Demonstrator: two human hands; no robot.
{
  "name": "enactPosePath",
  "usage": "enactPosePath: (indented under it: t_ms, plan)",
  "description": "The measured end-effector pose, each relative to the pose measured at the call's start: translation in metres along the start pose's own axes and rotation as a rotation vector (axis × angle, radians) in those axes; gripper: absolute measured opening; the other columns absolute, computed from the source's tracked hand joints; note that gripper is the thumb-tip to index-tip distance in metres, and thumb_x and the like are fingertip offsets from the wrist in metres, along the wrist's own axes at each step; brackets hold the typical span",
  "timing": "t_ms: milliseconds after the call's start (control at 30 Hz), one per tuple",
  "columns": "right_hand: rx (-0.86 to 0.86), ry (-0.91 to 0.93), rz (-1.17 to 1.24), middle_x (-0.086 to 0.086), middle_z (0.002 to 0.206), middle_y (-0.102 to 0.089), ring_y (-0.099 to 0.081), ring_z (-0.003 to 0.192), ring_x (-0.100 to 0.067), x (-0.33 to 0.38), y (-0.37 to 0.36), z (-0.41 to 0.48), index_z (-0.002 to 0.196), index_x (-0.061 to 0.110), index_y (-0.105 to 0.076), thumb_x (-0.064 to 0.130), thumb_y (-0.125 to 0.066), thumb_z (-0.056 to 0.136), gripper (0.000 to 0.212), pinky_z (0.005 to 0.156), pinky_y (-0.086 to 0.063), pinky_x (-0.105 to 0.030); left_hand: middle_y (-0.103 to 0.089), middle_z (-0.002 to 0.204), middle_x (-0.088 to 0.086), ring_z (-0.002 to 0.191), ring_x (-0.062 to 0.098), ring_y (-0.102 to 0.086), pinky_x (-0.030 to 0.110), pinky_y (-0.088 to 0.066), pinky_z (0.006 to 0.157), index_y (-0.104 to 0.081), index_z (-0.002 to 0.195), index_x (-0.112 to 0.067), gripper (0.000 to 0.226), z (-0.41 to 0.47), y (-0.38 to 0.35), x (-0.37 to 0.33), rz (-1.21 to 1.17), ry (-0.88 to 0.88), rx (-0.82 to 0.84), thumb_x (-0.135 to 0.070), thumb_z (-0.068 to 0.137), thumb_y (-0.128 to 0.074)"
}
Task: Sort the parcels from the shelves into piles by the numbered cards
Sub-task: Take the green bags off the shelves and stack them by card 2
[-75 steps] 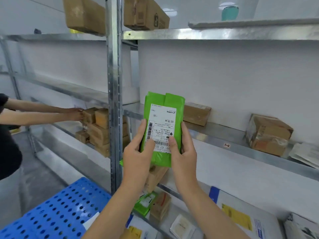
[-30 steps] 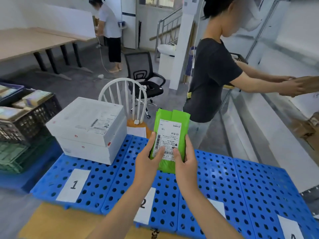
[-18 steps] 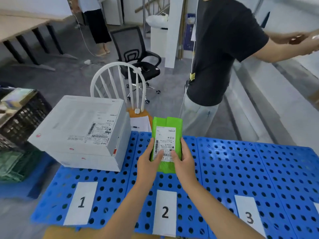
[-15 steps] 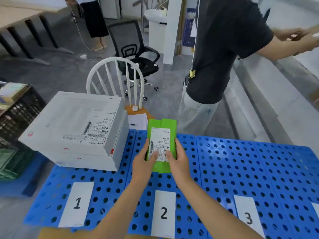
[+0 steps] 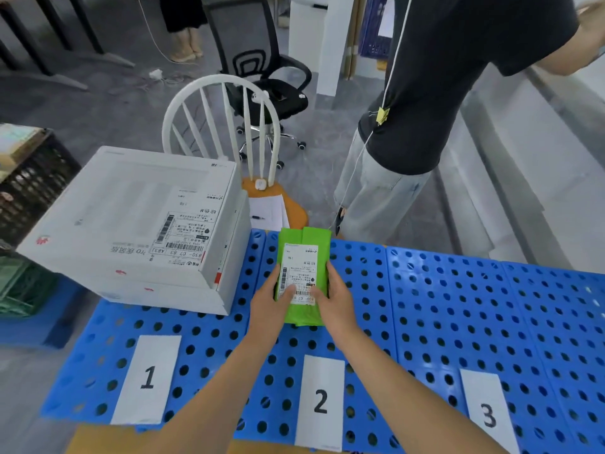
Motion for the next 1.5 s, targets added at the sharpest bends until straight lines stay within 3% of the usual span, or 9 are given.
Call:
enactPosePath:
  t_ms: [167,267,467,633,1000,1100,1233,1367,1500]
  plan:
    - [0.084,-0.031,-0.13,0.01,0.15,-0.039,-0.042,0.135,-0.01,-0.013,-0.001,-0.003,0.152,0.029,-0.024,0.008,-0.054,0.096,0.067,0.111,-0.04,-0.036,-0.053,0.139,-0.004,0.119,0.006,-0.054,0.002,-0.042,0.087,-0.035,0.148,-0.022,0.053,-0.001,0.006,0.008,0.136,0.025,0.026,-0.012,0.098,-0.05]
    - [0.082,-0.04,-0.179,0.008,0.15,-0.04,-0.039,0.138,-0.015,0.0,0.009,-0.009,0.151,0.027,-0.027,0.016,-0.05,0.098,0.059,0.111,-0.038,-0.034,-0.031,0.154,-0.001,0.14,0.013,-0.032,0.014,-0.026,0.107,-0.031,0.149,-0.015,0.053,-0.006,0.004,-0.007,0.183,-0.004,-0.041,-0.012,0.099,-0.048]
    - [-0.07,0.007,-0.338,0.001,0.155,-0.032,-0.039,0.137,-0.022,0.045,0.081,-0.031,0.153,0.026,-0.02,0.033,-0.039,0.103,0.054,0.106,-0.038,-0.033,-0.025,0.156,-0.003,0.147,0.011,-0.013,0.015,-0.01,0.112,-0.039,0.145,-0.011,0.044,-0.012,-0.044,-0.075,0.47,-0.357,0.103,-0.016,0.101,-0.043]
    - [-0.199,0.111,-0.497,0.003,0.16,-0.019,-0.025,0.146,-0.019,0.066,0.183,-0.067,0.154,0.024,-0.016,0.034,-0.037,0.104,0.056,0.117,-0.028,-0.037,-0.054,0.134,0.004,0.126,0.021,-0.049,0.027,-0.038,0.105,-0.052,0.133,-0.012,0.036,-0.025,-0.117,-0.155,0.652,-0.653,0.296,-0.025,0.101,-0.043]
    - [-0.493,0.005,-0.593,0.002,0.162,-0.005,-0.01,0.149,-0.019,0.055,0.394,-0.193,0.155,0.018,-0.004,0.032,-0.046,0.101,0.07,0.119,-0.022,-0.036,-0.044,0.144,0.005,0.135,0.019,-0.039,0.025,-0.023,0.114,-0.044,0.14,-0.007,0.047,-0.149,-0.304,-0.297,0.764,-1.353,0.437,-0.032,0.101,-0.042]
    - [-0.536,-0.029,-0.527,0.002,0.162,-0.007,-0.015,0.148,-0.018,0.044,0.442,-0.24,0.155,0.02,-0.003,0.038,-0.049,0.099,0.074,0.119,-0.023,-0.034,-0.06,0.126,0.013,0.118,0.027,-0.058,0.036,-0.044,0.102,-0.059,0.124,0.001,0.05,-0.201,-0.353,-0.312,0.811,-1.524,0.466,-0.034,0.096,-0.036]
    - [-0.669,-0.077,-0.537,0.0,0.161,-0.012,-0.017,0.147,-0.019,0.029,0.501,-0.296,0.155,0.017,-0.007,0.033,-0.047,0.1,0.069,0.117,-0.022,-0.031,-0.061,0.125,0.013,0.117,0.027,-0.058,0.038,-0.043,0.103,-0.06,0.122,0.001,0.049,-0.262,-0.41,-0.316,0.79,-1.609,0.548,-0.034,0.094,-0.04]
    - [-0.765,-0.084,-0.542,-0.007,0.153,-0.031,-0.028,0.143,-0.027,0.01,0.553,-0.342,0.15,0.011,-0.021,0.03,-0.048,0.099,0.061,0.114,-0.028,-0.035,-0.066,0.116,0.012,0.109,0.026,-0.063,0.037,-0.053,0.094,-0.065,0.115,-0.002,0.04,-0.318,-0.458,-0.319,0.778,-1.726,0.576,-0.027,0.085,-0.069]
    - [-0.767,-0.071,-0.596,-0.009,0.161,-0.01,-0.009,0.149,-0.022,-0.007,0.589,-0.365,0.154,0.008,-0.009,0.031,-0.043,0.101,0.067,0.12,-0.012,-0.032,-0.069,0.113,0.005,0.107,0.018,-0.065,0.032,-0.051,0.093,-0.07,0.109,-0.008,0.046,-0.346,-0.497,-0.315,0.884,-1.764,0.546,-0.039,0.09,-0.042]
Point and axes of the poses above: each hand's wrist, its own z-axis towards the middle knuckle, its own y-axis out of the back of the hand, x = y × z, the point moved 2 cm from there along z, towards the middle knuckle
